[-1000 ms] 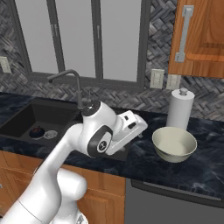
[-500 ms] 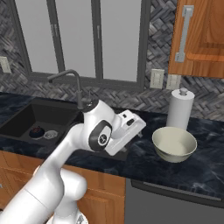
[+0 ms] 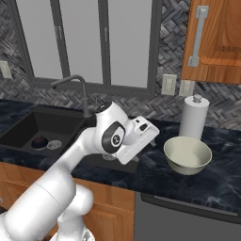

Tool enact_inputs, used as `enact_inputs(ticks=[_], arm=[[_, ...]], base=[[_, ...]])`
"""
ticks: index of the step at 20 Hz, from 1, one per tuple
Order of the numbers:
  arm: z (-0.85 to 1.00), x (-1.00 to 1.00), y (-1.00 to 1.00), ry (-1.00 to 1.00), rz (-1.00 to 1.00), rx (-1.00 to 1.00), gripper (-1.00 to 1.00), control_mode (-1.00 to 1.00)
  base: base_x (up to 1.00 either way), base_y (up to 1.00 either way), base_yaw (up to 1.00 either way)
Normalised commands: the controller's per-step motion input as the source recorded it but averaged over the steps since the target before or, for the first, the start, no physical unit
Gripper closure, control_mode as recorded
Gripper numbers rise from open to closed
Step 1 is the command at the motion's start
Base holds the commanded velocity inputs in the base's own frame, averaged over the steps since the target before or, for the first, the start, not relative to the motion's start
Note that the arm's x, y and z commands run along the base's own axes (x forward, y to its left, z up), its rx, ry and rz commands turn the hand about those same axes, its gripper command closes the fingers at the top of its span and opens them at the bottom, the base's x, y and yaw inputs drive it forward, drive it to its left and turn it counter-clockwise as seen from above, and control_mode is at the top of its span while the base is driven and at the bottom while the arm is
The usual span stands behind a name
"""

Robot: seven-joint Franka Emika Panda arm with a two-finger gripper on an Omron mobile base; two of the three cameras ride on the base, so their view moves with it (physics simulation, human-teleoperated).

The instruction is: Place the teapot in the left basin and the bowl in the right basin of the sink.

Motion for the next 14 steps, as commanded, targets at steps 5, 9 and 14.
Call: enact_inputs(ticks=[5,9,14], arm=[[-0.07,0.13,-0.13,0.00,0.00,0.00,-1.00,-1.00],[-0.18,0.11,-0.09,0.00,0.00,0.00,-1.00,-1.00],[-0.15,0.15,-0.09,0.00,0.00,0.00,-1.00,-1.00]], base=[[0.00,0.00,0.00],[0.00,0.00,0.00],[0.00,0.00,0.00]])
